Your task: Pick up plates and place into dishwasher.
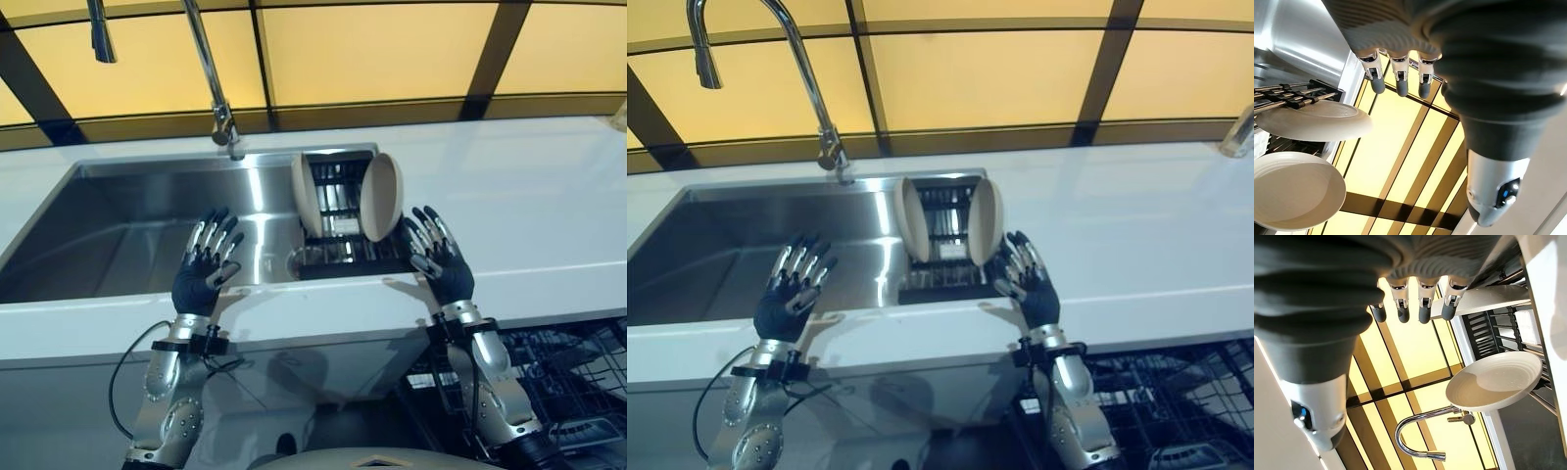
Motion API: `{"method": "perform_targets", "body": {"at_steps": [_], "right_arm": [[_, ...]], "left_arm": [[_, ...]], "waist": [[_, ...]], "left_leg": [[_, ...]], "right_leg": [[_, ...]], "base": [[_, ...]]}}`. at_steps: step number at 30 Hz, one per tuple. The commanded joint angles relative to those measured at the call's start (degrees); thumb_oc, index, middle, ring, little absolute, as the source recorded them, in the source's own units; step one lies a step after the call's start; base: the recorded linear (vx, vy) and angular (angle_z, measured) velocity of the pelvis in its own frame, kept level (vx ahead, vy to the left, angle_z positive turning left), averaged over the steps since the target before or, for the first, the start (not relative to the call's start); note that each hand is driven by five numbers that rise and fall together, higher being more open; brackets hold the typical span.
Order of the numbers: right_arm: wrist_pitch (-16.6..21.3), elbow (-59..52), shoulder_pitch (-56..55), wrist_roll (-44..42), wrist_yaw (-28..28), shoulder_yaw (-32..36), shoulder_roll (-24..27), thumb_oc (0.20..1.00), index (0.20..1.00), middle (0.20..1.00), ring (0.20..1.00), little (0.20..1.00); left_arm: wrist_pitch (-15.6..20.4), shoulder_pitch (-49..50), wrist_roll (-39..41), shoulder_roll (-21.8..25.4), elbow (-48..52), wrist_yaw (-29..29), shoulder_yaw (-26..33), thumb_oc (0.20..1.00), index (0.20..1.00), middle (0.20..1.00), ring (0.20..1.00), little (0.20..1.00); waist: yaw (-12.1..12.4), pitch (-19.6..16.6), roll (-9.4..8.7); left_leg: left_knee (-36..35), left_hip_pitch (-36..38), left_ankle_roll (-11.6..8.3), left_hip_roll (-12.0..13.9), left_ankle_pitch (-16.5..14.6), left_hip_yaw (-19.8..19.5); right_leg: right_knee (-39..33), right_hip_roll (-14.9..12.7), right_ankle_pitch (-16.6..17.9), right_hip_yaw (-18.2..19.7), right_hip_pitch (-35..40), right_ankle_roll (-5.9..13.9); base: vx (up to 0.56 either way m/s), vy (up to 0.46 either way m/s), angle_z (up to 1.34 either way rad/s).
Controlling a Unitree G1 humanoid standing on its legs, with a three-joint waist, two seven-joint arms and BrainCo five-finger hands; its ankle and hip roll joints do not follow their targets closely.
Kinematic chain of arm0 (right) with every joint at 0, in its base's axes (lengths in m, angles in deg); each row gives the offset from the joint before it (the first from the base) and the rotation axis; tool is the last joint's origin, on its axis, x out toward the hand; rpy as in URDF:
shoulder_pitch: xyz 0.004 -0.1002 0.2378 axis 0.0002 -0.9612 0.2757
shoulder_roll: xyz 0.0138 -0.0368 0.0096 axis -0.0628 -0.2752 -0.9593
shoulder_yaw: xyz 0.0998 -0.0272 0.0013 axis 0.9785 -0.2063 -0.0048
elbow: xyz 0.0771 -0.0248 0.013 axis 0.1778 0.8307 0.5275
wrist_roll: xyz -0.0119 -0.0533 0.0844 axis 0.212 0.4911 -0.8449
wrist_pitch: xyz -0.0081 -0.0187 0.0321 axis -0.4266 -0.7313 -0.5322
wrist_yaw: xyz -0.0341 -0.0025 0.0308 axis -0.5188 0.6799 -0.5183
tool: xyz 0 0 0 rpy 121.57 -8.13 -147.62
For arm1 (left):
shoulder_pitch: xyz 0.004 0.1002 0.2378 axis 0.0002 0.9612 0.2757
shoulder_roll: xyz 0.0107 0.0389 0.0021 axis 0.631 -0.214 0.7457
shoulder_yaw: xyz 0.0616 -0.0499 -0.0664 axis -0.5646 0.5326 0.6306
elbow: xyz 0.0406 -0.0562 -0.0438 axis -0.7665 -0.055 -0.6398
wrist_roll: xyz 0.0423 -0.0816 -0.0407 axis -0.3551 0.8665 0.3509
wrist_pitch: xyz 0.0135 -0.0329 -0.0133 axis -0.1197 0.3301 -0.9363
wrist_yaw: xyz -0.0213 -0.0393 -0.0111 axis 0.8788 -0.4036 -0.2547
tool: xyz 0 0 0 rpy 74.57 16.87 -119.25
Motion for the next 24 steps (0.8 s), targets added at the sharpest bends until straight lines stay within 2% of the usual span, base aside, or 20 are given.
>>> {"method": "perform_targets", "body": {"at_steps": [1, 5, 14, 19, 24], "right_arm": [[3.53, -6.35, 0.82, -1.40, 0.76, 1.77, 0.21, 1.000, 1.000, 1.000, 1.000, 1.000], [3.41, -6.63, 0.55, -1.36, 0.57, 1.95, 0.20, 1.000, 1.000, 1.000, 1.000, 1.000], [3.52, -7.01, 0.24, -1.98, 0.11, 1.43, 0.26, 1.000, 1.000, 1.000, 1.000, 1.000], [3.28, -6.49, 0.80, -2.30, 0.35, 1.07, 0.56, 1.000, 1.000, 1.000, 1.000, 1.000], [2.67, -5.85, 2.20, -1.62, 0.12, 0.11, 0.31, 1.000, 1.000, 1.000, 1.000, 1.000]], "left_arm": [[1.98, -0.10, 1.38, 1.03, 4.07, -0.62, 2.84, 1.000, 1.000, 1.000, 1.000, 1.000], [3.58, 0.44, 4.06, 0.77, 4.48, 1.33, 3.61, 1.000, 1.000, 1.000, 1.000, 1.000], [3.82, -0.04, 1.73, 0.81, 4.75, 0.61, 3.26, 1.000, 1.000, 1.000, 1.000, 1.000], [6.15, -2.27, -3.23, 2.75, 5.17, 0.45, 3.08, 1.000, 1.000, 1.000, 1.000, 1.000], [7.96, -6.02, -10.65, 4.43, 4.19, -3.40, 3.86, 1.000, 1.000, 1.000, 1.000, 1.000]], "waist": [[1.05, -0.22, -1.87], [1.31, -0.18, -1.86], [1.16, -0.13, -2.06], [0.74, -0.34, -1.83], [0.03, -0.57, -1.44]], "left_leg": [[0.75, 0.17, 1.26, 0.81, -5.60, -0.99], [1.01, 0.06, 1.24, 0.79, -5.67, -1.27], [1.02, 0.40, 1.20, 0.74, -5.80, -1.29], [0.95, 0.49, 1.16, 0.83, -5.66, -0.88], [0.72, 0.88, 1.09, 0.94, -5.48, -0.64]], "right_leg": [[0.57, -0.63, 3.92, -3.70, -5.86, 1.94], [0.93, -0.60, 3.69, -3.68, -5.92, 1.83], [1.10, -0.62, 3.55, -3.68, -5.75, 1.89], [1.01, -0.62, 3.61, -3.50, -5.73, 1.91], [1.00, -0.41, 3.74, -2.94, -5.72, 1.94]], "base": [[0.00, 0.000, 0.00], [0.00, 0.000, 0.00], [0.00, 0.000, 0.00], [0.00, 0.000, 0.00], [0.00, 0.000, 0.00]]}}
